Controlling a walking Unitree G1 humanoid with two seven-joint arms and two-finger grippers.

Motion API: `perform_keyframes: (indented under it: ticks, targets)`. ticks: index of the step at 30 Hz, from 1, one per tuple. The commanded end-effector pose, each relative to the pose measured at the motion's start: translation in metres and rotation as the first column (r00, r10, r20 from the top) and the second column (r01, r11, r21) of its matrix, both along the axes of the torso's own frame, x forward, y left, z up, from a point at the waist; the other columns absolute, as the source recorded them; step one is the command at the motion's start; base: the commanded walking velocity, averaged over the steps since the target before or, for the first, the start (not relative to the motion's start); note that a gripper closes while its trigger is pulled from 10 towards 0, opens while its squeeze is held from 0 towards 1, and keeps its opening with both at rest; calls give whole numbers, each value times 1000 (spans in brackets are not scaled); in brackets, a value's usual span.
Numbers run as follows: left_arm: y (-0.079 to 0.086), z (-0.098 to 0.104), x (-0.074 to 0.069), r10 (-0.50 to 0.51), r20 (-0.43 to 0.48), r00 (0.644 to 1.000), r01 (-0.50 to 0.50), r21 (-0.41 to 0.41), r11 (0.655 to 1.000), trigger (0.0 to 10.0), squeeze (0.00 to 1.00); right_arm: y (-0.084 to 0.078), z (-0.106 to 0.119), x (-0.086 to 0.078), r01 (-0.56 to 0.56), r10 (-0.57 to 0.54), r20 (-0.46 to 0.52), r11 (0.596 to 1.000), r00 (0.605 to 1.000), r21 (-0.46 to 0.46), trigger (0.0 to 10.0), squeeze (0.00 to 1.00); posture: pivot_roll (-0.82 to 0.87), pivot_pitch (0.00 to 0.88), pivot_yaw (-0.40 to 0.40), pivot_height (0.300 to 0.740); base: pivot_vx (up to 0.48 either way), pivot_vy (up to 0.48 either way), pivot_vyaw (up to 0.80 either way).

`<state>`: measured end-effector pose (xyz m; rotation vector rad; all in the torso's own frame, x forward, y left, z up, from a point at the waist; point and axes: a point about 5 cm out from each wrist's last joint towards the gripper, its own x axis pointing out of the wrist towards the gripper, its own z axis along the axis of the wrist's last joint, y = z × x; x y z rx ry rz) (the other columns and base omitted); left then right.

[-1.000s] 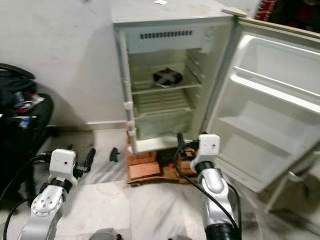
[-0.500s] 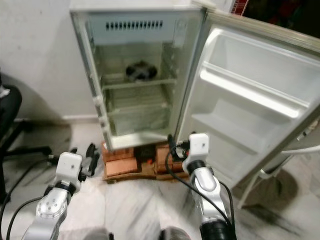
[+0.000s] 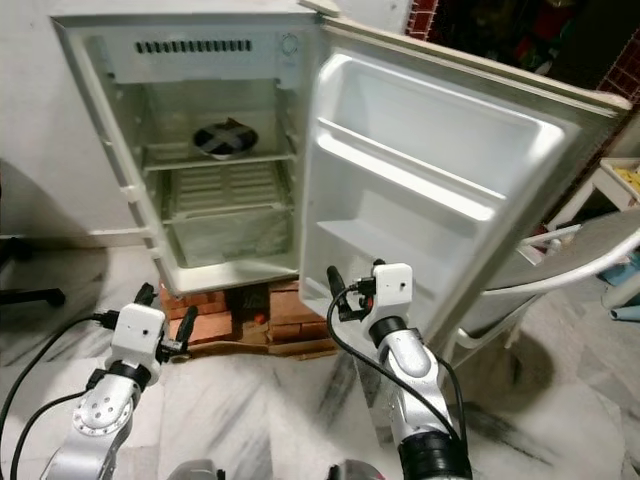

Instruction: Restocking fridge

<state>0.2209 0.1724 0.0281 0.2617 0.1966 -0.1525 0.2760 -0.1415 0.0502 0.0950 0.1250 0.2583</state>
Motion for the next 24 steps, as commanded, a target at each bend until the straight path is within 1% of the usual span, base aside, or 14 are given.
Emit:
perform_keyframes:
  ticks: [1,5,15,17,19,20,21,23,24]
  targets:
    - [-11,0,0,-39,1,999,39,-8,999,10000,0,-11,-7,-3,21,-21,-44,1000,999,-7,10000,0,110,0,-13,740,0,-480,0]
    - [-12,0,0,-56,9,998,55,10,998,10000,0,-11,-9,-2,8,-8,-55,1000,998,-2,10000,0,111,0,-13,740,0,-480,0]
    - [-12,0,0,-58,11,998,58,-9,998,10000,0,-11,-8,-1,-14,14,-51,1000,999,4,10000,0,106,0,-12,740,0,-477,0]
    - [-10,0,1,-40,9,999,40,-22,999,10000,0,-11,-6,0,-24,24,-42,1000,999,-3,10000,0,103,0,-9,740,352,0,0]
    - [-9,0,2,-37,11,999,38,-13,999,10000,0,-13,0,3,-34,34,-3,999,999,-27,10000,0,102,0,-9,740,414,0,0]
    - [-8,0,2,-32,12,999,32,-15,999,10000,0,-13,3,6,-36,37,22,998,999,-43,10000,0,102,0,-8,740,420,0,800]
    - [-8,0,2,-32,12,999,32,-15,999,10000,0,-13,3,6,-36,37,22,998,999,-43,10000,0,102,0,-8,740,420,0,800]
    - [-8,1,3,-30,17,999,31,-22,999,10000,0,-17,13,14,13,-11,59,999,998,-32,10000,0,105,0,-8,740,384,0,800]
    - [-8,1,3,-30,17,999,31,-22,999,10000,0,-17,13,14,13,-11,59,999,998,-32,10000,0,105,0,-8,740,356,0,800]
